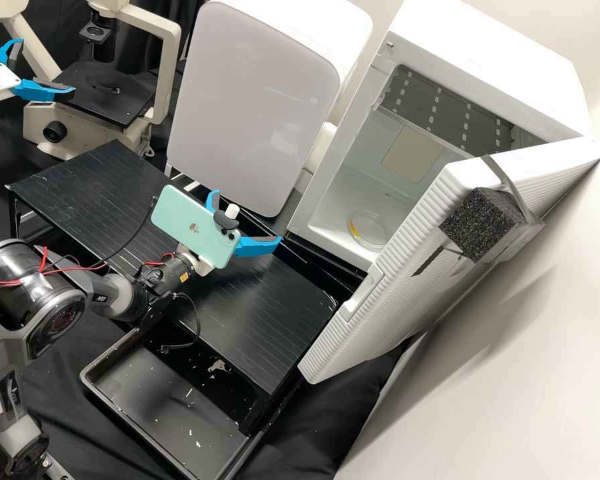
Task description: Take the petri dish out of the incubator
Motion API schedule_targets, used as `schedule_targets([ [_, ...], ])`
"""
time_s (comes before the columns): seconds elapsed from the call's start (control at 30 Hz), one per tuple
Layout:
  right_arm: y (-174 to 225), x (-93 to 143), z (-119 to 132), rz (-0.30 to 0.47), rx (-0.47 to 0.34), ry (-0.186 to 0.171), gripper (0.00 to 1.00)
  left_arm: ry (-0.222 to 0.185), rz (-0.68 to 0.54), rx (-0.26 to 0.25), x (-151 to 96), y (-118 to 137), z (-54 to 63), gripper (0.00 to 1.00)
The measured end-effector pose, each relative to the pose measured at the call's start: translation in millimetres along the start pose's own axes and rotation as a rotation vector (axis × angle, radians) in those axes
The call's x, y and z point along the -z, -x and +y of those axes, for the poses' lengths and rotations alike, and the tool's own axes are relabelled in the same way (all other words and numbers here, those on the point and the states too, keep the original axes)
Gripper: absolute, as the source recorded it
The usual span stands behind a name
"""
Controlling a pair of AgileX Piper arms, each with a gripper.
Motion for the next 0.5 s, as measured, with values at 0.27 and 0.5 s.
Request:
schedule_targets([
  [0.27,0.0,0.0,0.0,0.000,0.000,0.000,1.00,0.000,0.000,0.000,0.0,0.0,0.0,1.00],
  [0.5,6.8,-10.7,3.3,-0.020,-0.010,0.005,1.00,0.000,0.000,0.000,0.0,0.0,0.0,1.00],
])
